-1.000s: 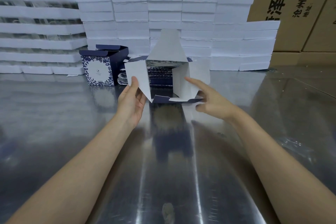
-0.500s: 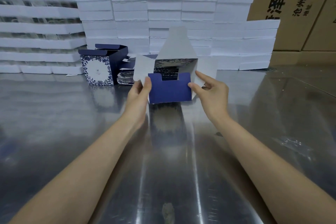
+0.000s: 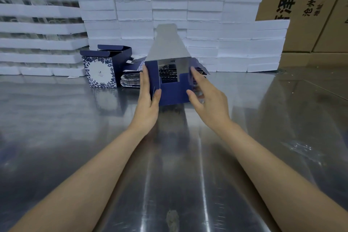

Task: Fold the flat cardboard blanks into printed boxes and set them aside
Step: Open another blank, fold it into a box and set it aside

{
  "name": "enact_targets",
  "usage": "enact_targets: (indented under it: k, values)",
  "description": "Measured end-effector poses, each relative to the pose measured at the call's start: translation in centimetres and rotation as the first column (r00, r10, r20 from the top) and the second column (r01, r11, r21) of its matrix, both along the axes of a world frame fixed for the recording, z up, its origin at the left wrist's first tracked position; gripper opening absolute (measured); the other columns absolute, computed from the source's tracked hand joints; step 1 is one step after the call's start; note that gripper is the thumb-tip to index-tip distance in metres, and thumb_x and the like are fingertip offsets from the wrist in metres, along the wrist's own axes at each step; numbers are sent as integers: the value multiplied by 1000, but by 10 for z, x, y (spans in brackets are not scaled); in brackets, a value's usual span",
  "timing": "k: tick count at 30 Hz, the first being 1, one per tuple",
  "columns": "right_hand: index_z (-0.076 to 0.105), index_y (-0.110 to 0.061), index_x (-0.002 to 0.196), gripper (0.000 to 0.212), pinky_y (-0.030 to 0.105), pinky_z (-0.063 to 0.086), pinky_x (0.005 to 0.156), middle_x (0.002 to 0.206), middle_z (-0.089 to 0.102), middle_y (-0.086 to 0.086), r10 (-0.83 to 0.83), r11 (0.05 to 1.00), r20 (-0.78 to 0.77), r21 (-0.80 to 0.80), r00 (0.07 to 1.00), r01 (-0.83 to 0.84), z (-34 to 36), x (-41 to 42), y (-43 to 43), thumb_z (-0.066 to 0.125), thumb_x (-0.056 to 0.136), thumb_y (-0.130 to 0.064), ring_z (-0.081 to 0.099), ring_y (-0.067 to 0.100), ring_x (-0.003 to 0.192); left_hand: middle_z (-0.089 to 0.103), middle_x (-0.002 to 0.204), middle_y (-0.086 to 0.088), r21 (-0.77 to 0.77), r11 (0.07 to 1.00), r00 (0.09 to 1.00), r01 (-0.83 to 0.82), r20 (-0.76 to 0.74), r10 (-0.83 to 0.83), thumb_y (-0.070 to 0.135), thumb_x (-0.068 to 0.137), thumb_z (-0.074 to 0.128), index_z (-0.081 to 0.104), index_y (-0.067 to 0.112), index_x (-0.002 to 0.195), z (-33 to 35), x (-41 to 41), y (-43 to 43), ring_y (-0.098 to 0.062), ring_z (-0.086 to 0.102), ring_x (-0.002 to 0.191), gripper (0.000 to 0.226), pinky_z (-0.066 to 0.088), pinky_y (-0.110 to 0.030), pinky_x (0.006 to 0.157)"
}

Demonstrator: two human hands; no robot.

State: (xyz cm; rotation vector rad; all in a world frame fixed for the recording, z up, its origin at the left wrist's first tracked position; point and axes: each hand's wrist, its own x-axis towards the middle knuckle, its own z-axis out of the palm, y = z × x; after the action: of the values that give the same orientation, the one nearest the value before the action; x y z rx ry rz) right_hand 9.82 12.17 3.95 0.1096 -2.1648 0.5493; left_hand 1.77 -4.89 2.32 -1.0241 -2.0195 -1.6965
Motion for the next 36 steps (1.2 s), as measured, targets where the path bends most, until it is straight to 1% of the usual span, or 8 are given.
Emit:
enact_targets:
  k: [3,7,11,14,21,27,32,36]
  values:
    - [45,-34,142,41,38,49,95,156,30,-9,55,997,60,-62,997,-51,-2,-2,0,45,101,-33,50,9,123,1,163,9,-21,999,999,41,-16,-41,36,94,58,2,53,143,-1,-2,-5,-7,-3,149,77,14,-11,115]
    - [57,-19,133,34,33,45,103,154,26,-3,151,959,61,-253,987,-131,-1,-4,-2,48,101,-19,48,7,112,5,163,7,-143,988,997,60,-31,-65,38,74,76,2,57,145,-4,-5,-5,-8,10,149,105,33,-42,115]
    - [66,-19,122,29,21,49,90,149,34,-4,218,919,0,-338,976,-205,4,-2,-1,52,98,-10,50,-9,109,15,162,0,-145,989,979,-11,-204,-19,2,82,73,14,55,146,-7,-15,-8,5,28,140,102,43,-29,107]
    - [57,-22,125,33,15,46,73,137,44,-21,206,905,-22,-375,978,-199,9,-1,-1,59,93,-12,58,-4,80,27,157,1,-160,987,963,-30,-268,-14,-8,86,65,26,47,147,-8,-22,-14,19,44,120,91,43,-11,98]
    - [14,-30,152,79,14,48,74,139,33,-27,237,808,-6,-554,972,-201,15,0,10,64,92,-19,54,9,69,31,155,15,-294,956,959,16,-267,-98,5,89,66,27,51,145,-5,-22,-19,6,49,124,82,48,-27,99]
    - [45,-28,132,46,17,46,71,117,51,-28,256,791,-103,-549,961,-269,24,4,17,59,92,-8,48,3,64,33,149,26,-326,929,909,-177,-416,27,31,81,74,25,59,140,1,-8,-17,-5,66,82,81,55,-33,79]
    - [63,-23,97,23,12,34,93,137,43,-10,223,904,-36,-367,974,-221,21,7,12,45,95,-9,43,6,123,43,149,10,-326,911,886,-252,-457,82,41,77,75,27,57,138,0,-6,-18,-16,72,82,80,53,-34,72]
    - [53,-30,92,15,3,25,96,138,41,-6,146,925,-27,-350,989,-146,18,6,5,67,86,-30,31,6,129,46,147,3,-310,897,837,-314,-536,107,44,76,73,36,43,141,3,1,-14,-16,68,62,75,56,-36,61]
